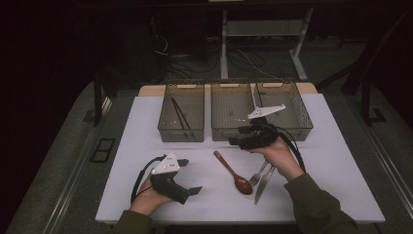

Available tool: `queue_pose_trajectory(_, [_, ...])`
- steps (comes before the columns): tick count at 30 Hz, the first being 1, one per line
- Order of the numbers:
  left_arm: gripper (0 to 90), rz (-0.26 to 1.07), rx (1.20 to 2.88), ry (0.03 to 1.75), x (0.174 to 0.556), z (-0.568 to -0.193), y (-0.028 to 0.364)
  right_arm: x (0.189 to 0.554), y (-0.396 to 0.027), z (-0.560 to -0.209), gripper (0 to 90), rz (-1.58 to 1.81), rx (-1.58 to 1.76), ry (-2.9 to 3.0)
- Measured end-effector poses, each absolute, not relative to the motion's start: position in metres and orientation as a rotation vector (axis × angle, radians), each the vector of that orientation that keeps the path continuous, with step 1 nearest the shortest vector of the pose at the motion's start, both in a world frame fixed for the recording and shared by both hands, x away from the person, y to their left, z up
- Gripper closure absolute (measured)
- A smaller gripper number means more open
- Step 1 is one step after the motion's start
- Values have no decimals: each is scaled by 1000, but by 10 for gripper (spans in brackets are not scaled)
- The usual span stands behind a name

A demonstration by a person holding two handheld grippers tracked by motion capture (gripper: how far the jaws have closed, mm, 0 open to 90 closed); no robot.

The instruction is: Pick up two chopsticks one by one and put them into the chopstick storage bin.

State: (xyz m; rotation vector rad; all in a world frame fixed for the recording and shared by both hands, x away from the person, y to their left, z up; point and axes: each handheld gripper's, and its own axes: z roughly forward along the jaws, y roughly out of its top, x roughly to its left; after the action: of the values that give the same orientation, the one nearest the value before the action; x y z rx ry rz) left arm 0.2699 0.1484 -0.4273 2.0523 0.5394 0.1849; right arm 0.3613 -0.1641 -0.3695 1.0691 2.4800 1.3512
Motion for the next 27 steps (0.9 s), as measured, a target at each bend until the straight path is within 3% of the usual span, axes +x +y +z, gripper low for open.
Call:
queue_pose_trajectory(4, [0,186,2056,542,270,-428,148,352,-174,-379,395,1347,1087,2486])
queue_pose_trajectory(14, [0,193,2059,538,270,-427,149,336,-182,-402,741,1308,1103,2511])
queue_pose_trajectory(20, [0,194,2060,535,269,-427,149,335,-174,-416,899,1240,1087,2554])
queue_pose_trajectory(27, [0,196,2060,534,269,-427,149,334,-157,-431,900,1171,1055,2626])
